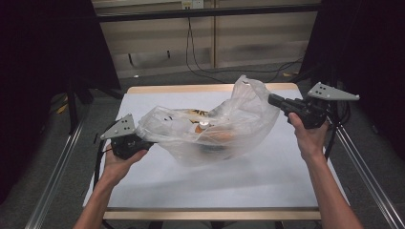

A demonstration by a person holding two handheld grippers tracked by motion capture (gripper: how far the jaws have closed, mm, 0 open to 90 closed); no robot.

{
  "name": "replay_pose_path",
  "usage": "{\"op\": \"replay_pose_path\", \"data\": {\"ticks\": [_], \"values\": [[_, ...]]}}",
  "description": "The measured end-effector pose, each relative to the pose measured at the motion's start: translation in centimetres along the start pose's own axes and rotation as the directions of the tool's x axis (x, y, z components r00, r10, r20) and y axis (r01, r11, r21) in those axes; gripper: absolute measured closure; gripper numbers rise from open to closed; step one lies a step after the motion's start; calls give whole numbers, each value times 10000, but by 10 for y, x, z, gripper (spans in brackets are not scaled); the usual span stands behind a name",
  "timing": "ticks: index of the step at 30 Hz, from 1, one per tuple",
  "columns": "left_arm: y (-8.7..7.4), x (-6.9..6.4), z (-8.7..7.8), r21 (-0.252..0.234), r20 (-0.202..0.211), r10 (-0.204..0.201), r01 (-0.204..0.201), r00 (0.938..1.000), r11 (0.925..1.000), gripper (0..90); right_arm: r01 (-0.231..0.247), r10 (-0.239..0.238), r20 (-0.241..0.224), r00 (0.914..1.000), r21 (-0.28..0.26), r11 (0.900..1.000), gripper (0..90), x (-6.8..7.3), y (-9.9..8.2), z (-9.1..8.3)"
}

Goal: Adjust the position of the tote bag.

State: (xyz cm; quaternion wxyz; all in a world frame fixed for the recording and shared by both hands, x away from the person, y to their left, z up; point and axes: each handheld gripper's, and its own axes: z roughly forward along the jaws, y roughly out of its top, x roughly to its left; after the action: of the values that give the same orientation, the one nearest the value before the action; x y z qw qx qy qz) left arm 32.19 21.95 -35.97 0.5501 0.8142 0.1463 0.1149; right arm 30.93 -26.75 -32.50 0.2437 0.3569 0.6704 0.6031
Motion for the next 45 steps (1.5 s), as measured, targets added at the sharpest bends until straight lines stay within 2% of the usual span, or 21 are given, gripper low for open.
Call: {"op": "replay_pose_path", "data": {"ticks": [4, 7, 8, 17, 19, 26, 30, 33, 36, 39, 40, 43, 45], "values": [[-7, 3, 5, 209, -209, -91, 95, 9997, 9997, 900, -79, 76, 221, 9997, 143, 9999, 900, -5, -10, -5], [-14, 10, 10, 290, -335, -390, 400, 9987, 9988, 900, -182, 178, 181, 9997, 223, 9996, 900, -8, -16, -4], [-15, 12, 11, 380, -353, -360, 373, 9987, 9986, 900, -212, 209, 168, 9996, 216, 9995, 900, -9, -17, -3], [-33, 21, 28, 1069, -227, -744, 764, 9970, 9913, 900, -78, 73, 74, 9999, 744, 9972, 900, -6, -25, 9], [-34, 21, 30, 1281, -183, -659, 677, 9977, 9895, 900, -68, 65, 47, 10000, 789, 9969, 900, -7, -27, 9], [-41, 23, 34, 1571, -185, -791, 810, 9967, 9843, 900, -74, 56, 139, 9999, 1306, 9914, 900, -10, -38, 6], [-44, 24, 37, 1638, -145, -880, 892, 9960, 9825, 900, -99, 67, 228, 9997, 1415, 9899, 900, -12, -41, 6], [-46, 26, 38, 1891, -204, -775, 799, 9968, 9787, 900, 19, -63, 256, 9997, 1686, 9857, 900, -11, -44, 9], [-50, 27, 39, 1927, -273, -927, 963, 9953, 9765, 900, 15, -91, 358, 9993, 2042, 9789, 900, -11, -50, 14], [-52, 29, 37, 2035, -244, -917, 948, 9955, 9745, 900, 10, -90, 341, 9994, 2294, 9733, 900, -13, -56, 18], [-53, 29, 37, 1919, -254, -1022, 1052, 9944, 9758, 900, 45, -114, 286, 9995, 2319, 9727, 900, -14, -57, 19], [-54, 30, 36, 2098, -216, -969, 993, 9951, 9727, 900, 20, -79, 238, 9997, 2395, 9709, 900, -14, -59, 18], [-55, 30, 37, 2042, -206, -1015, 1036, 9946, 9734, 900, 31, -87, 216, 9997, 2473, 9689, 900, -14, -59, 17]]}}
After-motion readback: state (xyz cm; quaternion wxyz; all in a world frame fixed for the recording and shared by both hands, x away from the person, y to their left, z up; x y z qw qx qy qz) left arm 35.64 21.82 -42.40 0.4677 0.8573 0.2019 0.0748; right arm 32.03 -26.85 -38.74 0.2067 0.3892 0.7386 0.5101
